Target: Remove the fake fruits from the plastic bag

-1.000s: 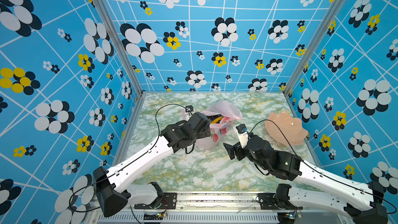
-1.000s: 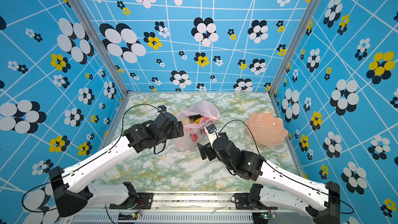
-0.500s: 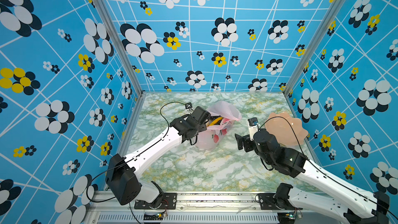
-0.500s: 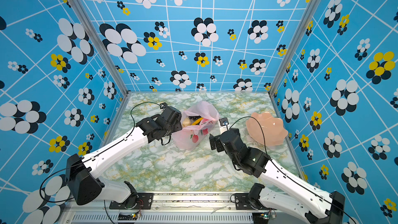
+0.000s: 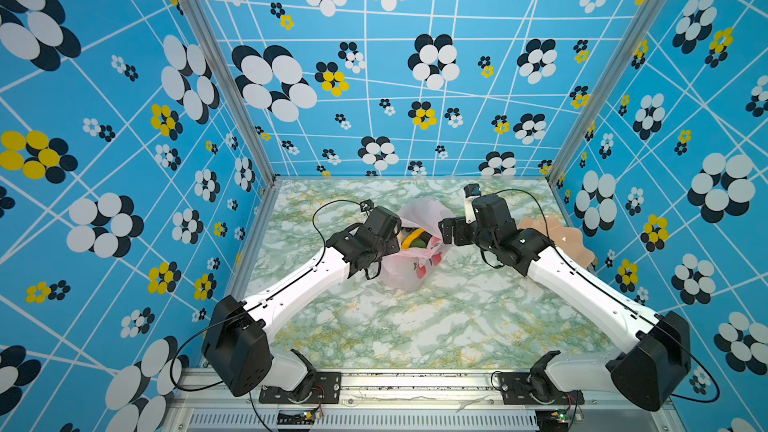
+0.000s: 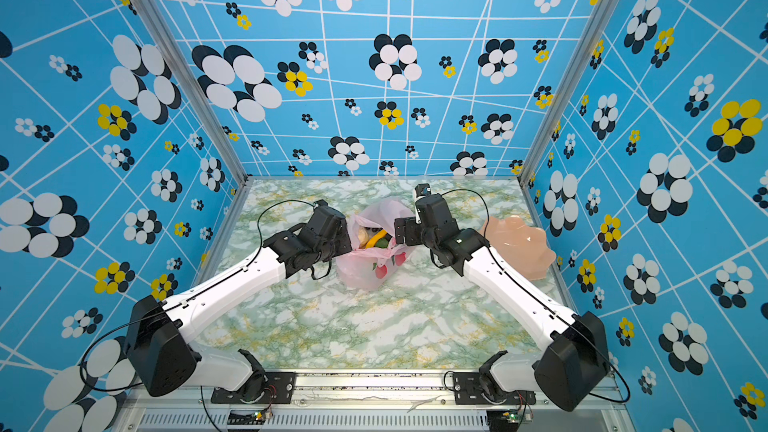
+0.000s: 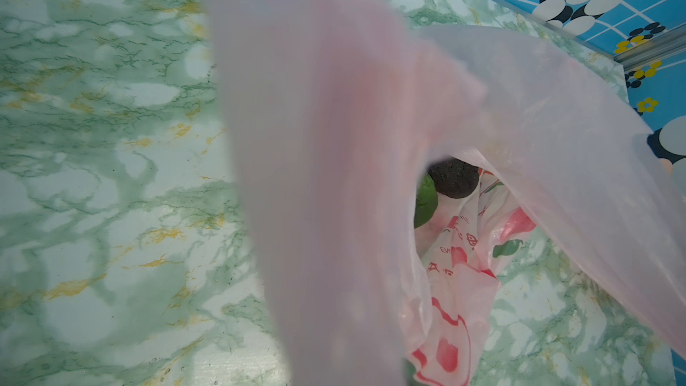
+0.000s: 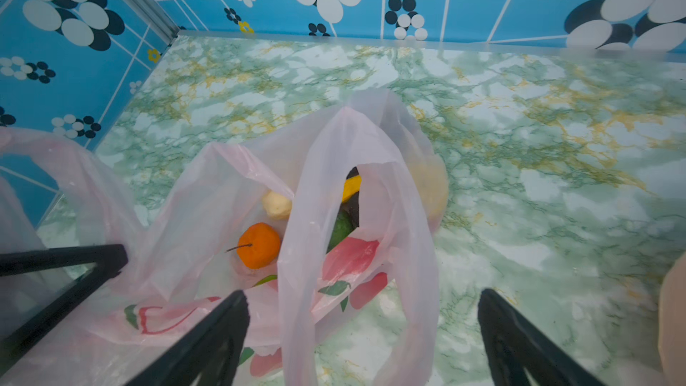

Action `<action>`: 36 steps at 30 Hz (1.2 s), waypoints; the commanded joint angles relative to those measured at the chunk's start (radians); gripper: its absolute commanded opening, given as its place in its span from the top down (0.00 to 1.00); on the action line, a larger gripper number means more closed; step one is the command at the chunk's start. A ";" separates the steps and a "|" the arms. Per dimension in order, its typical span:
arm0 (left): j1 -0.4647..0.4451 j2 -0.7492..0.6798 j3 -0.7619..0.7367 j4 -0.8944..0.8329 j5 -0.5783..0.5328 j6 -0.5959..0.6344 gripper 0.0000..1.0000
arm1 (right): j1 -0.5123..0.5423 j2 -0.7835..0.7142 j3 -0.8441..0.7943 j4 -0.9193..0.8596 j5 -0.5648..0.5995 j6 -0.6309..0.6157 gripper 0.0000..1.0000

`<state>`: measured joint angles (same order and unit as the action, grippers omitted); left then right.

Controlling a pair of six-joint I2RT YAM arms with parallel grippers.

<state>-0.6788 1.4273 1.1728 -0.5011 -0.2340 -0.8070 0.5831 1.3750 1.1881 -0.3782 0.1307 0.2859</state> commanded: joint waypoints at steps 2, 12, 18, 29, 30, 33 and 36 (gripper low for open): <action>0.012 -0.043 -0.027 0.025 0.015 0.047 0.97 | -0.001 0.039 0.049 -0.027 -0.057 -0.072 0.01; 0.019 -0.056 -0.036 0.037 0.027 0.097 1.00 | 0.070 0.167 0.130 -0.175 0.178 -0.227 0.01; 0.031 -0.066 -0.037 0.038 0.025 0.133 1.00 | 0.070 0.257 0.193 -0.206 0.328 -0.291 0.16; 0.187 0.005 0.122 0.034 0.147 0.311 1.00 | 0.016 0.282 0.390 -0.225 0.372 -0.277 0.95; 0.204 0.015 0.149 0.029 0.156 0.326 1.00 | 0.017 0.273 0.402 -0.234 0.375 -0.272 0.96; 0.244 0.012 0.210 0.018 0.177 0.347 1.00 | 0.017 0.219 0.452 -0.250 0.348 -0.247 1.00; 0.252 -0.042 0.197 0.047 0.183 0.361 1.00 | 0.016 0.168 0.457 -0.282 0.273 -0.210 1.00</action>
<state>-0.4316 1.4330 1.3563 -0.4625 -0.0841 -0.4973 0.5999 1.6104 1.6146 -0.6014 0.4465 0.0280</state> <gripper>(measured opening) 0.045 0.047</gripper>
